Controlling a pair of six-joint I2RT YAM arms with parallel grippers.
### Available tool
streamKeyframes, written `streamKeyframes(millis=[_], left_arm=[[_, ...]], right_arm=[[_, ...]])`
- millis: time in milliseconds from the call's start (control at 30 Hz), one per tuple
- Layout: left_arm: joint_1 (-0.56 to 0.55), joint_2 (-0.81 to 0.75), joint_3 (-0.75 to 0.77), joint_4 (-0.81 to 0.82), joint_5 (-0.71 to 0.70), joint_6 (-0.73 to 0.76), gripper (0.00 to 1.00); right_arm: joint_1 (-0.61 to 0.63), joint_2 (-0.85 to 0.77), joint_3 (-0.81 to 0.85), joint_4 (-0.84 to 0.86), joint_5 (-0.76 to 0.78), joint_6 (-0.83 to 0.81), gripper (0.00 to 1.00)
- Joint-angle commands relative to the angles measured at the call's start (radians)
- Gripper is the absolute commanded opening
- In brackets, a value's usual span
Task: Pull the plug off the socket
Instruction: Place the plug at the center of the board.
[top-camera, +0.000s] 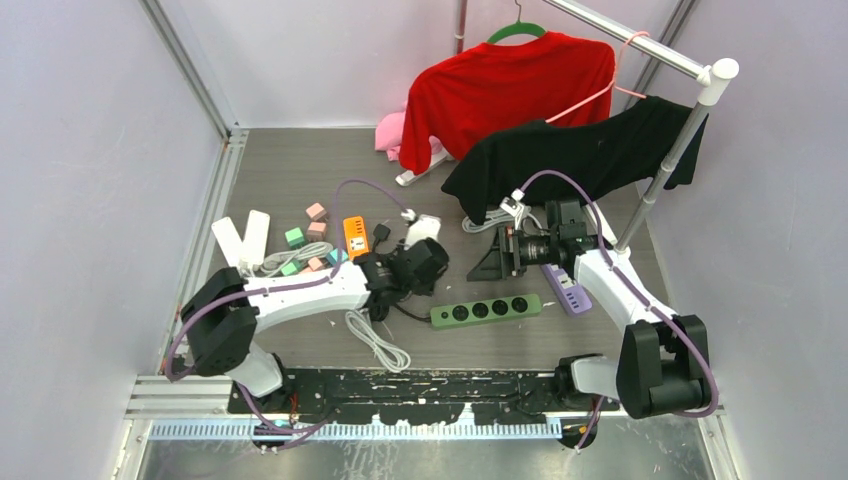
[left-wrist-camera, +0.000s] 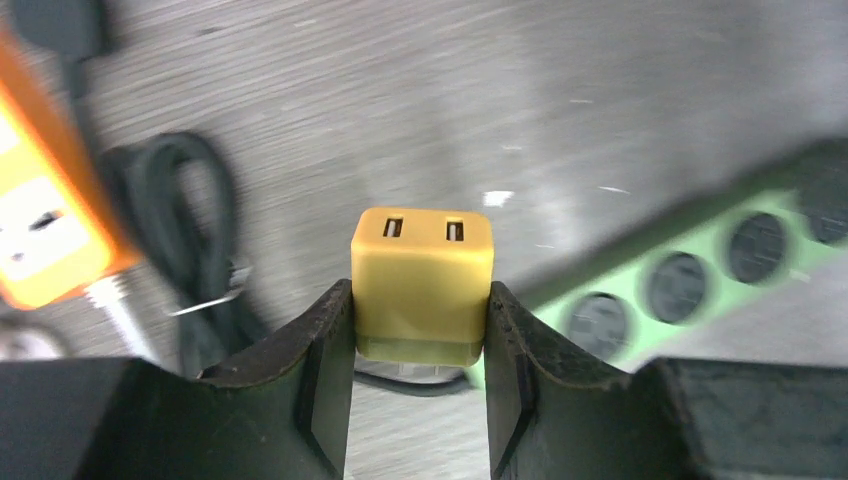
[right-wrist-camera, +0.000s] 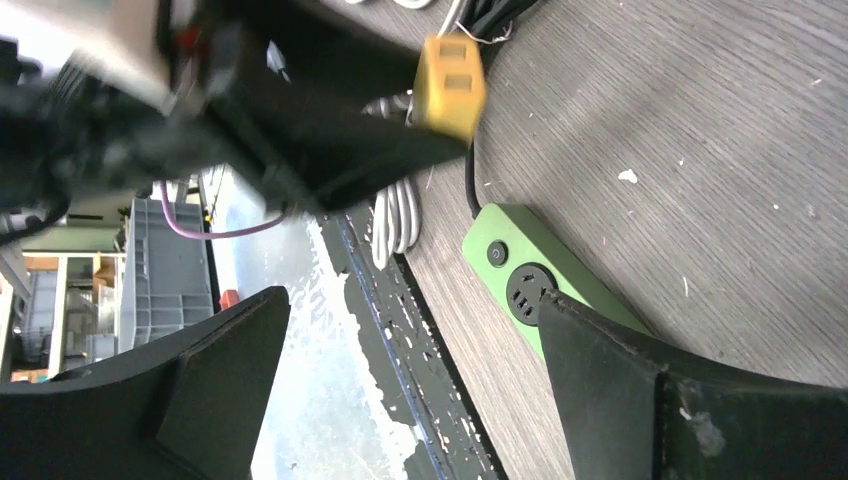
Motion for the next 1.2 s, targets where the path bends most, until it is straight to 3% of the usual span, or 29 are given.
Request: streamKeyframes(millis=[0,233,400,567,600,633,667,700,800,933,1067,1167], left_arm=[[0.13,-0.105,-0.055,-0.12,-0.121,-0.055,0.0],[0.426,-0.197,-0.116,-0.243,-0.209,-0.147,0.0],[0.651,-0.179,-0.138,-0.184,-0.045,-0.142,0.0],[0.735,-0.125,-0.103,-0.164,0.045,-0.085,0.02],[0.743,-0.122,-0.1,-0.158,0.059,-0.076,0.09],[0.751,-0.123,-0.097,-0.154,0.065,-0.073,0.34],[0.756,-0.126,-0.095,-0.155,0.064,-0.071,0.53],[0.758,-0.13,-0.092,-0.158,0.059,-0.072,0.64],[0.761,-0.153,-0.078,-0.174,0.066,-0.061,0.77],[0.762,-0.207,-0.045,-0.22,0.137,-0.025,0.82],[0.762,-0.332,-0.043,-0.224,0.323,0.02,0.83],[0.761,-0.457,-0.053,-0.198,0.506,0.065,0.92]], right_arm=[[0.005,-0.039,0.029,-0.028,0.004,-0.063,1.0],[0.005,-0.036,0.032,-0.031,0.022,-0.062,1.0],[0.004,-0.043,0.032,-0.034,0.027,-0.063,1.0],[-0.003,-0.06,0.038,-0.047,0.044,-0.083,1.0],[-0.003,-0.063,0.041,-0.051,0.052,-0.088,1.0],[-0.005,-0.066,0.047,-0.058,0.056,-0.092,1.0],[-0.008,-0.068,0.052,-0.064,0.06,-0.097,1.0],[-0.011,-0.071,0.055,-0.069,0.063,-0.103,1.0],[-0.022,-0.081,0.065,-0.09,0.073,-0.121,1.0],[-0.039,-0.124,0.096,-0.151,0.138,-0.208,1.0],[-0.063,-0.229,0.127,-0.117,0.34,-0.197,1.0],[-0.082,-0.335,0.149,-0.086,0.535,-0.191,1.0]])
